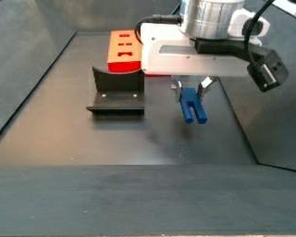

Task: Pick up the square-circle object. Move up. Rotate the square-circle object. Place the square-circle object on the fixture. Regrasp the square-circle object. Move to above the board. Insert the square-circle object.
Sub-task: Rotate the square-circle object.

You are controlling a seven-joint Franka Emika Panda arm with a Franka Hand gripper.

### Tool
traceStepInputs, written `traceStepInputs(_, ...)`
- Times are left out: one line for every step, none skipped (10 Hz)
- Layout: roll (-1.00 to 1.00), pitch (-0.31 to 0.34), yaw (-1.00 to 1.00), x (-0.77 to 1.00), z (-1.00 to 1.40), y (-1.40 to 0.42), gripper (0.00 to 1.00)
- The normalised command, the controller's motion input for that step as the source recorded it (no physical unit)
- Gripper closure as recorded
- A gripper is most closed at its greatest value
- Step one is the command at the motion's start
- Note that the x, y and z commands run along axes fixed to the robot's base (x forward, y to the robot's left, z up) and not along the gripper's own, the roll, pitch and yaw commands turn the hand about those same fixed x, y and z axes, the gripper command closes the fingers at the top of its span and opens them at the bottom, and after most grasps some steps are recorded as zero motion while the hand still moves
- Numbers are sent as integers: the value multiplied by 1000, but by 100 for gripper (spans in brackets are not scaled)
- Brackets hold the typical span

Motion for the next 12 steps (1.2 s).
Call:
traceStepInputs(-161, -109, 14, 39, -679, 13, 100)
traceStepInputs(-170, -122, 11, 37, -599, 16, 100)
traceStepInputs(-175, -128, 5, 34, -548, 18, 100)
traceStepInputs(-184, -134, 1, 32, -480, 20, 100)
traceStepInputs(-185, -139, -3, 32, -449, 24, 100)
traceStepInputs(-187, -149, -9, 25, -385, 24, 100)
traceStepInputs(-191, -153, -8, 23, -355, 23, 100)
traceStepInputs(-198, -155, -7, 23, -311, 25, 100)
traceStepInputs(-202, -163, -7, 27, -266, 25, 100)
traceStepInputs(-204, -174, -6, 20, -226, 23, 100)
traceStepInputs(0, 0, 0, 0, 0, 0, 0)
traceStepInputs(0, 0, 0, 0, 1000, 0, 0)
